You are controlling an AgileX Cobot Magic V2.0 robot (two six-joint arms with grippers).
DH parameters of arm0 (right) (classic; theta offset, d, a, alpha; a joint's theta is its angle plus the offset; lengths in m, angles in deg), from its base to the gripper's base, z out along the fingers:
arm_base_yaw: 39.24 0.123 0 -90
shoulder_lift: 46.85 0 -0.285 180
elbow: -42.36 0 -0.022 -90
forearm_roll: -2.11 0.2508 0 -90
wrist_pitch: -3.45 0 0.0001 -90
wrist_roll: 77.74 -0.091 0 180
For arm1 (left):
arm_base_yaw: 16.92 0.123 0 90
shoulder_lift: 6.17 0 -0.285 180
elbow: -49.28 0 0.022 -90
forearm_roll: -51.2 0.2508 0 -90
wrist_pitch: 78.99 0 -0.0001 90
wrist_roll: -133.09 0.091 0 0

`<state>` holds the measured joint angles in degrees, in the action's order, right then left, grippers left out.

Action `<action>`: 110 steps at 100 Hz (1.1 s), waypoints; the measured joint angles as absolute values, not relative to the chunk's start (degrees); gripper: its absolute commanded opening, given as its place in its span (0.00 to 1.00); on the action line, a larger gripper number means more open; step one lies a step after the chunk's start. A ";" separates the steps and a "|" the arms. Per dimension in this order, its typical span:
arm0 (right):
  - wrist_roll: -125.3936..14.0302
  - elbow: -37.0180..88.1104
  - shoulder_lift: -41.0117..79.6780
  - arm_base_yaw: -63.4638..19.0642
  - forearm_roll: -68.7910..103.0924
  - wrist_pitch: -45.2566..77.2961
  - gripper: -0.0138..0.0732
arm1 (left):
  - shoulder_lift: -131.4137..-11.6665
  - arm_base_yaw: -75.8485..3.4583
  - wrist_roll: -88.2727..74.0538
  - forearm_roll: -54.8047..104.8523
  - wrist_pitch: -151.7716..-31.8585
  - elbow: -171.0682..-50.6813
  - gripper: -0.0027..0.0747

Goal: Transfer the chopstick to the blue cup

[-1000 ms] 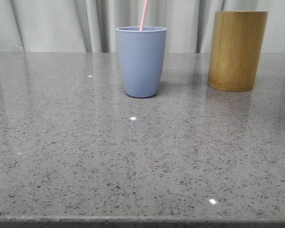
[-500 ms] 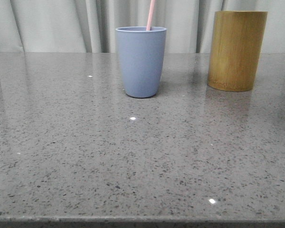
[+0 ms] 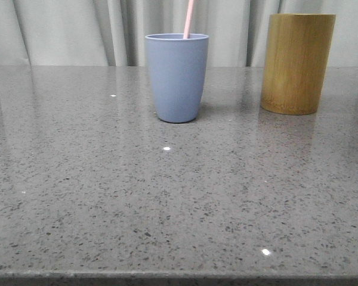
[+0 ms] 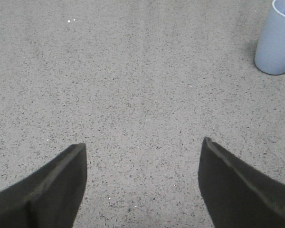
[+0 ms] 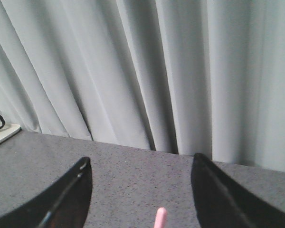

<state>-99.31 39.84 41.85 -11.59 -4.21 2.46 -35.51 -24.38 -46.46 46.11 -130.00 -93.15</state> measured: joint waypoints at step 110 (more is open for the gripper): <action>-97.41 -1.30 -27.79 -23.85 -12.66 42.06 0.64 | -35.51 -24.38 -46.46 46.11 -130.00 -93.15 0.66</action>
